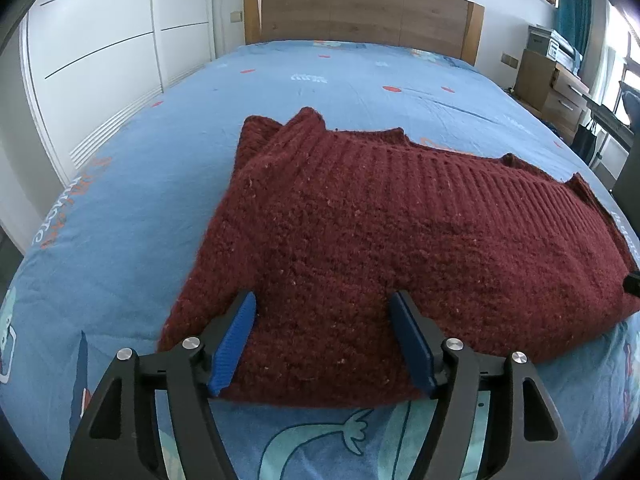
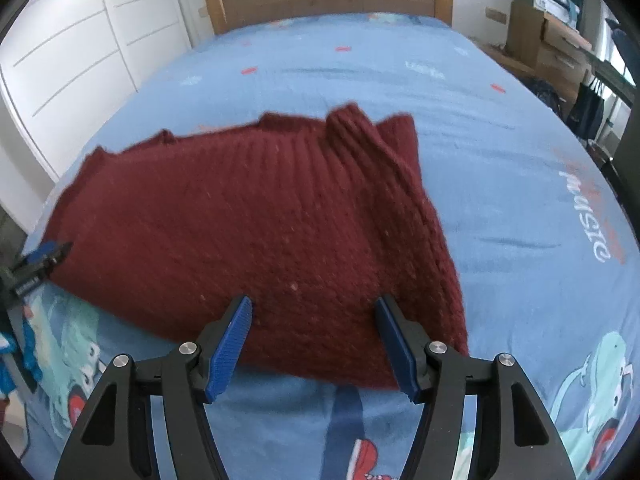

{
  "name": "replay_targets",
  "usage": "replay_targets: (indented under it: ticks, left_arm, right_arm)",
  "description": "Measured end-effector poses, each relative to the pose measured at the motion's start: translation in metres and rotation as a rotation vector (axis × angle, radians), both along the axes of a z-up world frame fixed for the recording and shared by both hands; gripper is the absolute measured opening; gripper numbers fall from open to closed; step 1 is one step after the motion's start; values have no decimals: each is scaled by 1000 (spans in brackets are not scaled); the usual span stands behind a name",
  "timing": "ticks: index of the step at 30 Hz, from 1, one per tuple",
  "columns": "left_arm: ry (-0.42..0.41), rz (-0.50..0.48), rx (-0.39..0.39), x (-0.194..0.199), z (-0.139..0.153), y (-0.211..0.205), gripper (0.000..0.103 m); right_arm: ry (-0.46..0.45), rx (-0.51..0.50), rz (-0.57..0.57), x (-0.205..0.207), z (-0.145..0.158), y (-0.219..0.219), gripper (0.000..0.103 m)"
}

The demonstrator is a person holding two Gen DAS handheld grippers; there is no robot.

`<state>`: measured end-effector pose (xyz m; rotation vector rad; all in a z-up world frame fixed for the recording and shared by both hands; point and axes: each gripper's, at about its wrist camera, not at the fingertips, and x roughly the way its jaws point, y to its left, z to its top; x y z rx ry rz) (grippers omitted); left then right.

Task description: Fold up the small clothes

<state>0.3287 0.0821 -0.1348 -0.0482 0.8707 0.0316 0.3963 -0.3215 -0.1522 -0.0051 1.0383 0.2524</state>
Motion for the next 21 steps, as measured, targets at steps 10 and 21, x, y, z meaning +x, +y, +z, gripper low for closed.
replay_targets:
  ticks: [10,21]
  left_arm:
    - [4,10,-5,-3,-2,0,71]
    - [43,14,-8,-15,5,-1,71]
  right_arm:
    - [-10,-32,-12,20,-16,24,70]
    - [29,32,-44,1,-15,8,70]
